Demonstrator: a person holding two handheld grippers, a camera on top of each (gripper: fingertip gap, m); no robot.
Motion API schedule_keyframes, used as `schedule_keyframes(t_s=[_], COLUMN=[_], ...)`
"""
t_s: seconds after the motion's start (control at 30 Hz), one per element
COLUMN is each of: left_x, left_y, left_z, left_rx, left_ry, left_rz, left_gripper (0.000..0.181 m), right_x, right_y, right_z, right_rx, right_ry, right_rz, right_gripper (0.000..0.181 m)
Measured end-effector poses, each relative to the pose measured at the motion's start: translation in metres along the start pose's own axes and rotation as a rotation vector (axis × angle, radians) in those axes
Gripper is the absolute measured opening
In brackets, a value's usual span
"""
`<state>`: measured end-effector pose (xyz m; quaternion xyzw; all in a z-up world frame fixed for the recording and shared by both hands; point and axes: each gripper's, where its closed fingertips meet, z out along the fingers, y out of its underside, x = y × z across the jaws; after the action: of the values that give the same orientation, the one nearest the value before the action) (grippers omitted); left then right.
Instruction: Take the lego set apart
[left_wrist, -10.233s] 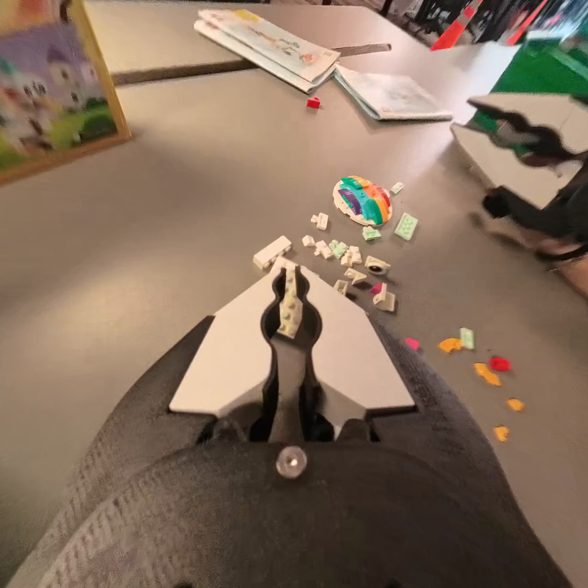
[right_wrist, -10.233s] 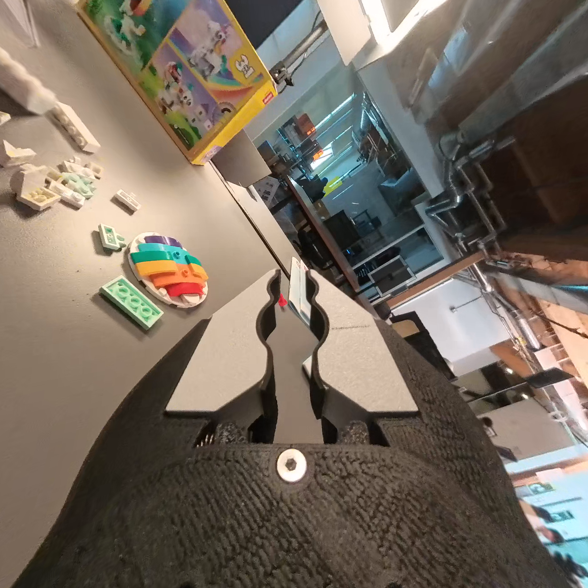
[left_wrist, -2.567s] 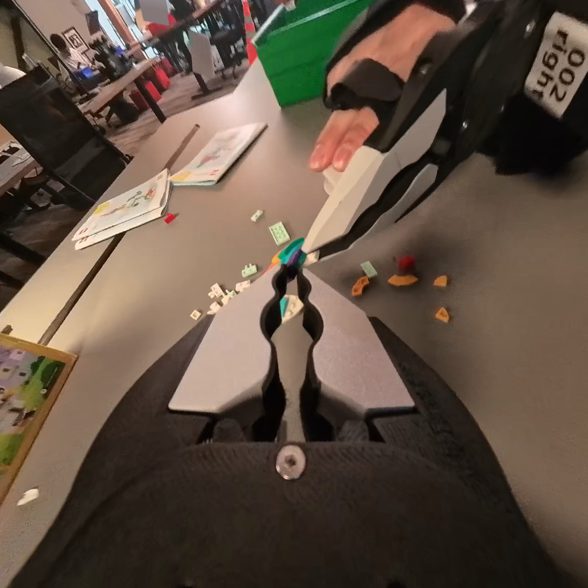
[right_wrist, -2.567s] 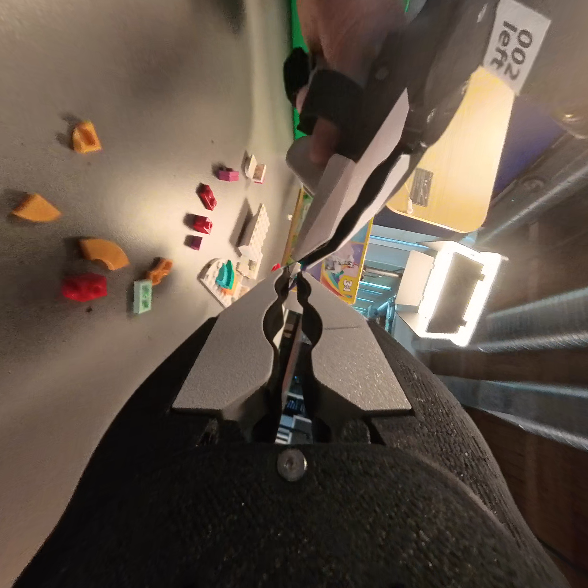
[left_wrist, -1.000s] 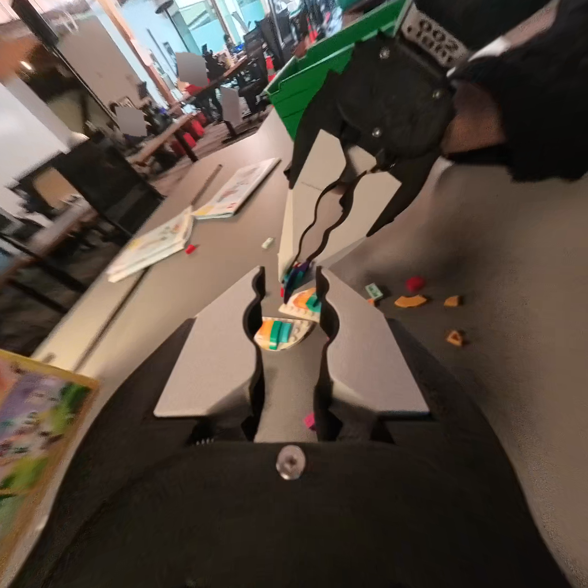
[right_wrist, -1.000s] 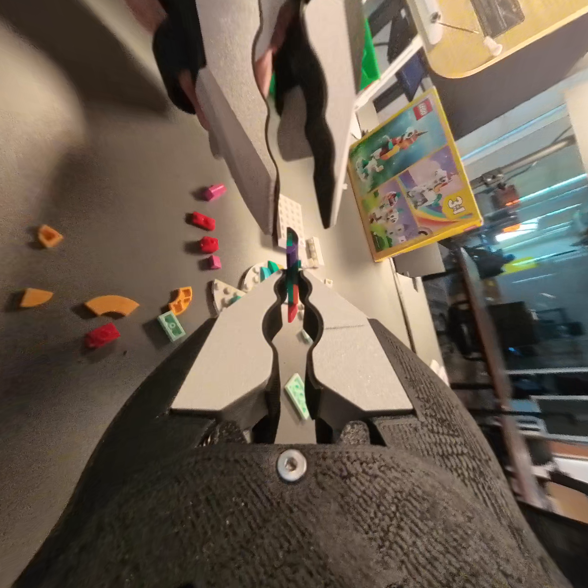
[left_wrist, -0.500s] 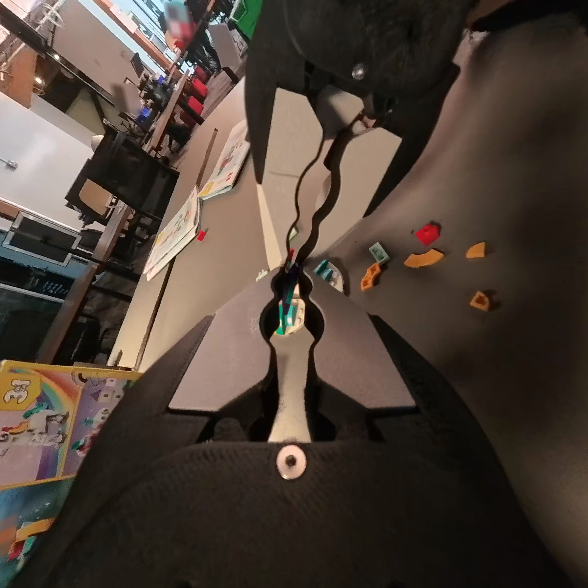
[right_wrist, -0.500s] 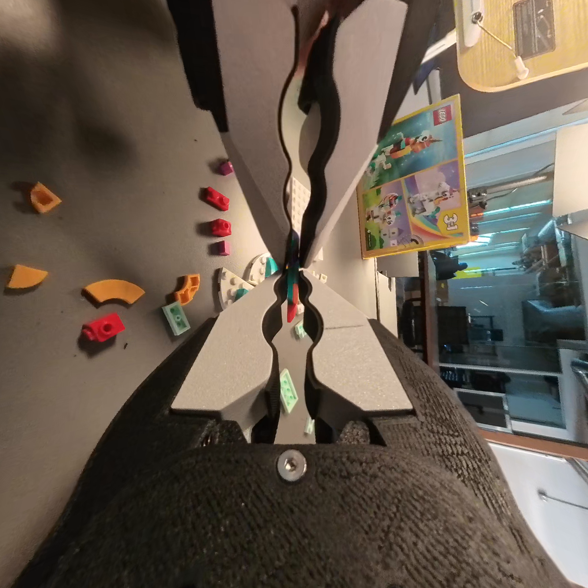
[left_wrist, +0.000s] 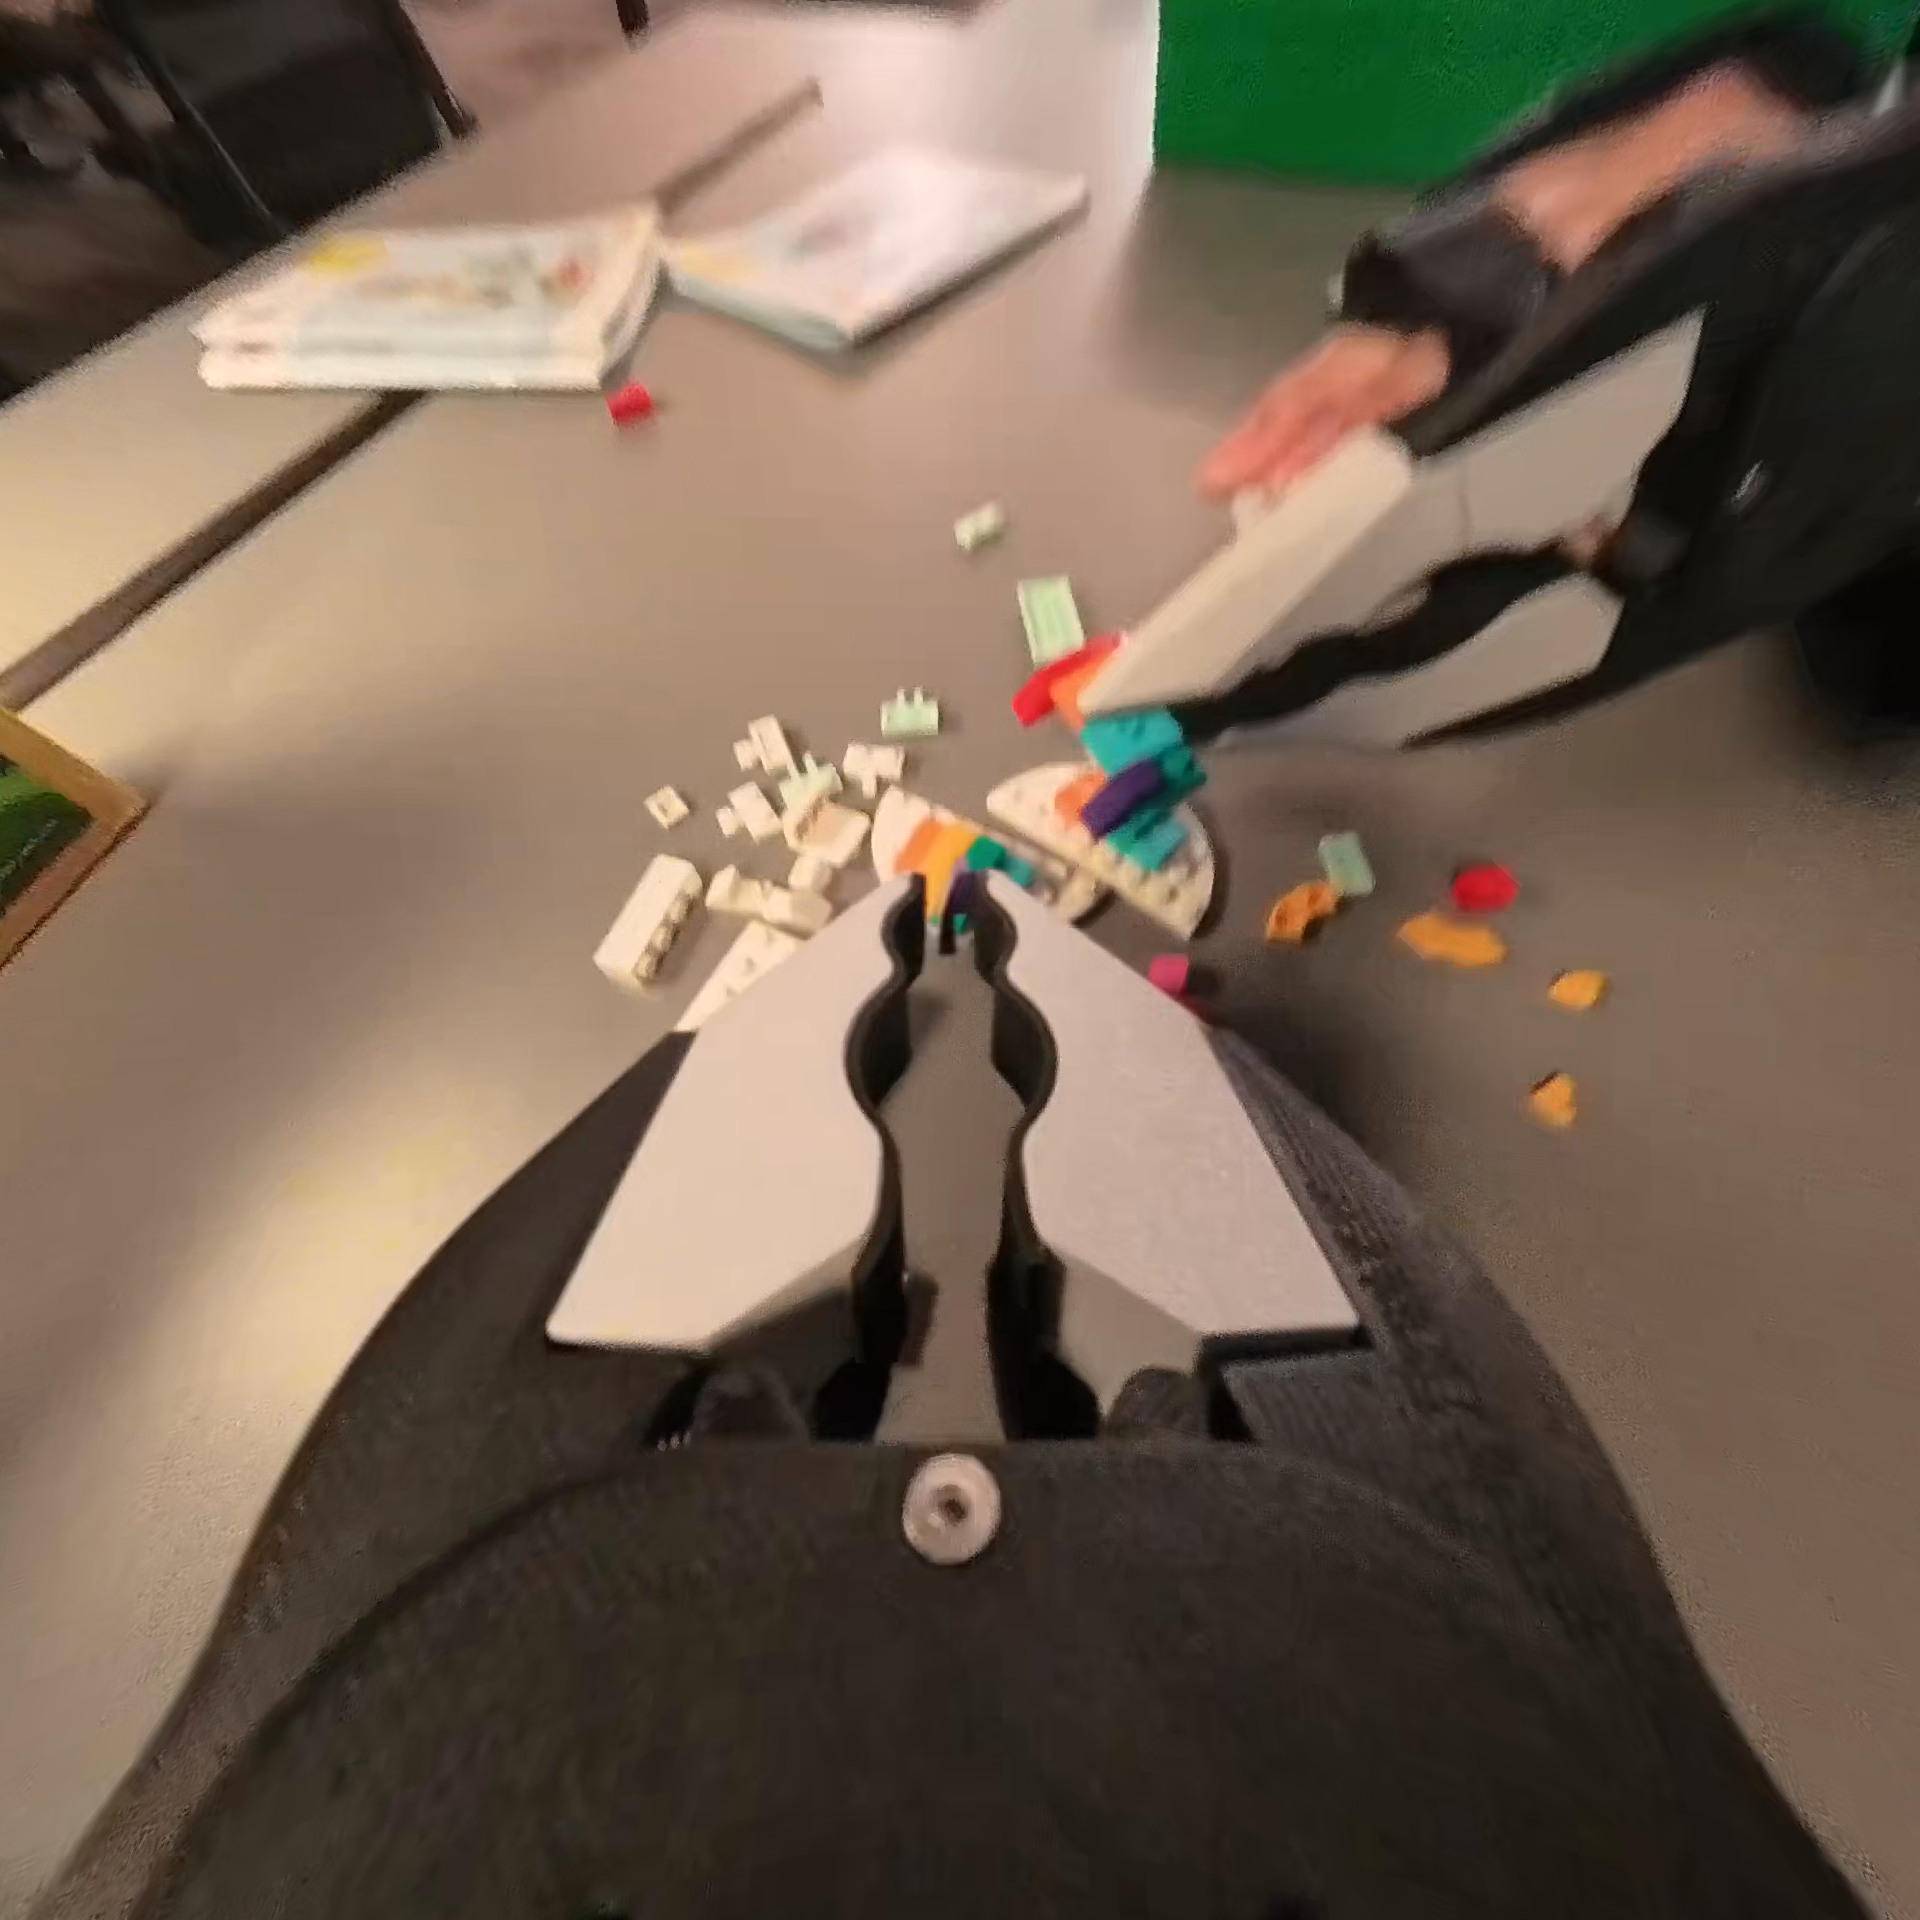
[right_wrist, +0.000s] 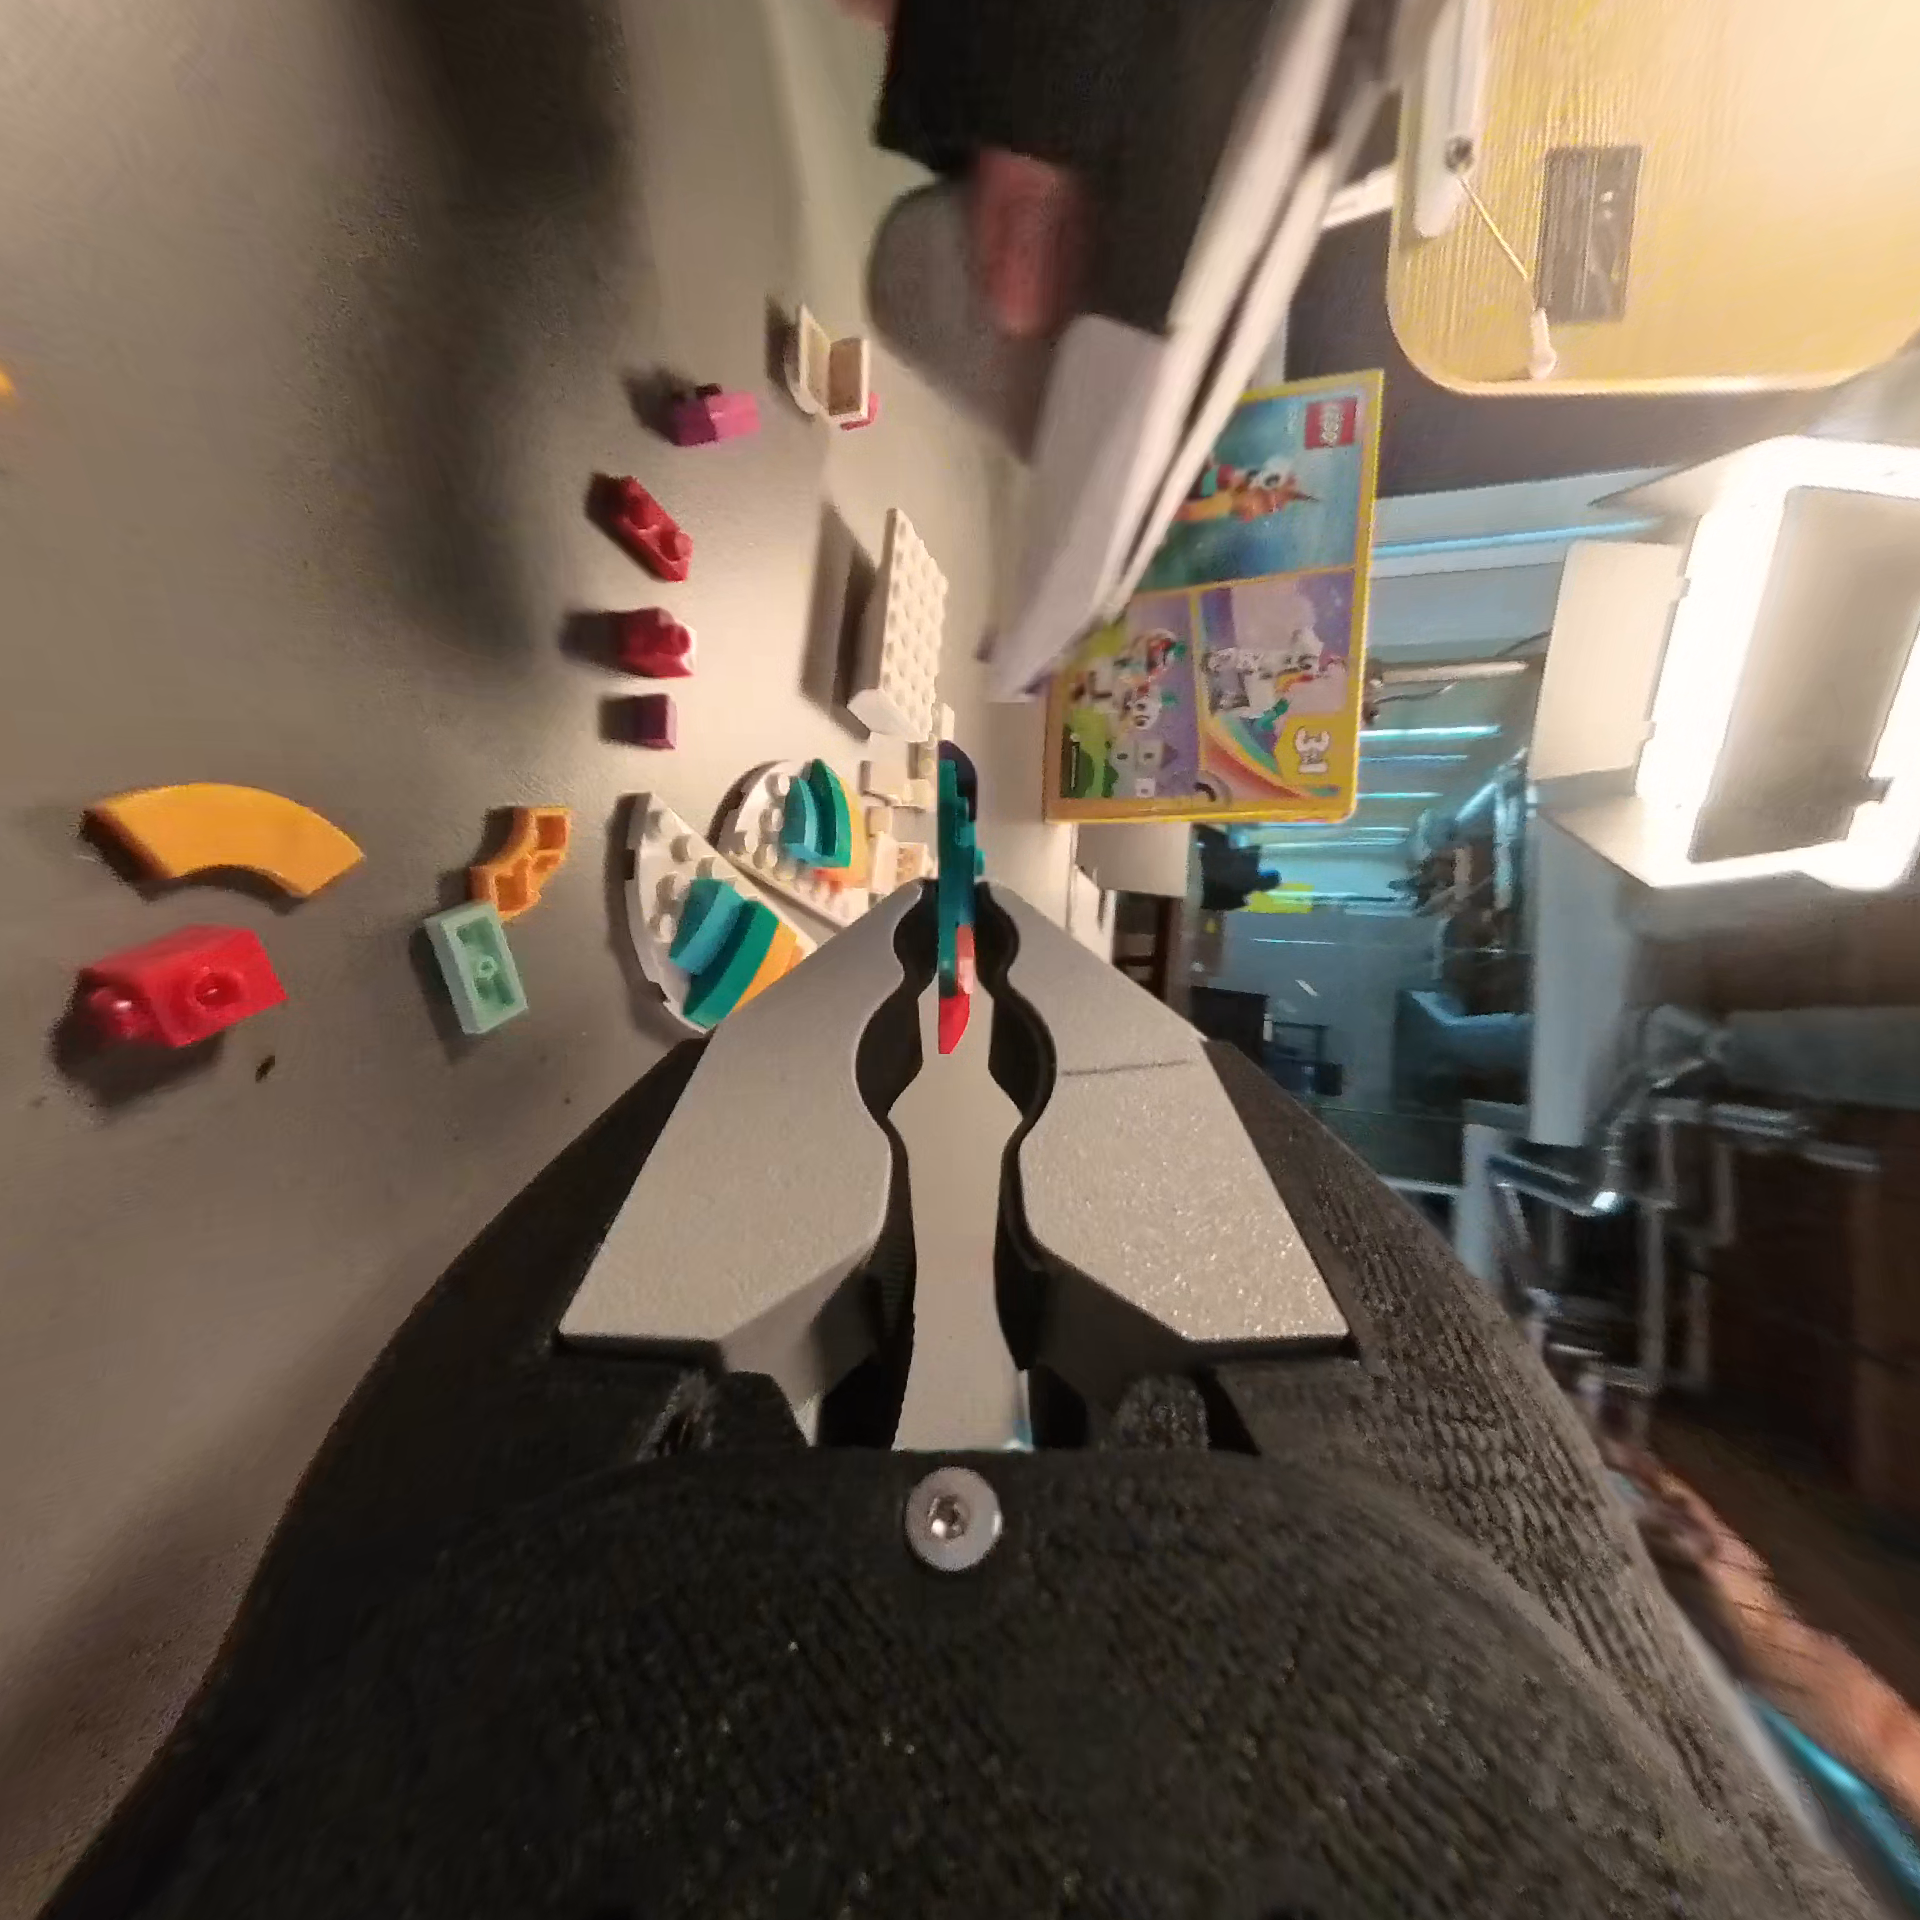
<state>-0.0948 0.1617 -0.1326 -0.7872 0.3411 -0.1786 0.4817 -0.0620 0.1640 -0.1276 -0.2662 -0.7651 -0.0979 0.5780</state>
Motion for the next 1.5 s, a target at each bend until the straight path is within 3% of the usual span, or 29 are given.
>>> schedule_keyframes(t_s=[0.1, 0.2, 0.27, 0.4, 0.57, 0.73, 0.8, 0.87, 0.93, 1.07, 1.13, 1.2, 1.33, 1.5], left_x=[0.009, 0.013, 0.016, 0.030, 0.033, 0.034, 0.020, 0.012, -0.001, -0.005, 0.003, 0.009, 0.026, 0.041], left_y=[0.018, 0.016, 0.008, -0.006, -0.009, -0.009, -0.024, -0.038, -0.039, 0.000, 0.018, 0.027, 0.013, 0.000], left_z=[0.013, 0.020, 0.018, 0.013, 0.011, 0.014, 0.003, -0.014, -0.024, -0.005, 0.008, 0.016, 0.017, 0.019], left_rx=[-0.111, -0.108, -0.067, 0.004, 0.001, -0.031, 0.006, 0.078, 0.077, -0.125, -0.197, -0.235, -0.133, -0.047], left_ry=[0.005, -0.072, -0.153, -0.216, -0.255, -0.283, -0.405, -0.444, -0.466, -0.334, -0.254, -0.219, -0.198, -0.223], left_rz=[0.092, 0.293, 0.508, 0.744, 0.855, 0.888, 0.890, 0.815, 0.738, 0.632, 0.608, 0.614, 0.713, 0.844], left_gripper=[0.032, 0.052, 0.047, 0.005, 0.002, 0.002, 0.002, 0.002, 0.002, 0.003, 0.028, 0.040, 0.042, 0.028], right_x=[-0.002, -0.004, -0.005, -0.005, -0.004, -0.008, -0.027, -0.035, -0.032, -0.017, -0.015, -0.013, -0.012, -0.009], right_y=[0.001, -0.001, -0.004, -0.008, -0.010, -0.007, -0.002, 0.006, 0.003, 0.005, 0.005, 0.006, 0.006, 0.002], right_z=[-0.001, -0.002, -0.003, -0.005, -0.009, -0.012, -0.013, -0.008, -0.006, -0.005, -0.004, -0.003, -0.002, -0.002], right_rx=[0.043, 0.082, 0.103, 0.129, 0.145, 0.101, 0.053, -0.007, 0.004, -0.001, 0.001, -0.001, 0.003, 0.016], right_ry=[-0.037, -0.070, -0.083, -0.100, -0.115, -0.138, -0.226, -0.217, -0.197, -0.108, -0.085, -0.074, -0.061, -0.048], right_rz=[0.091, 0.155, 0.177, 0.192, 0.186, 0.072, -0.018, -0.120, -0.095, -0.075, -0.067, -0.050, -0.032, -0.013], right_gripper=[0.005, 0.004, 0.004, 0.004, 0.004, 0.005, 0.005, 0.005, 0.004, 0.005, 0.004, 0.004, 0.005, 0.004])
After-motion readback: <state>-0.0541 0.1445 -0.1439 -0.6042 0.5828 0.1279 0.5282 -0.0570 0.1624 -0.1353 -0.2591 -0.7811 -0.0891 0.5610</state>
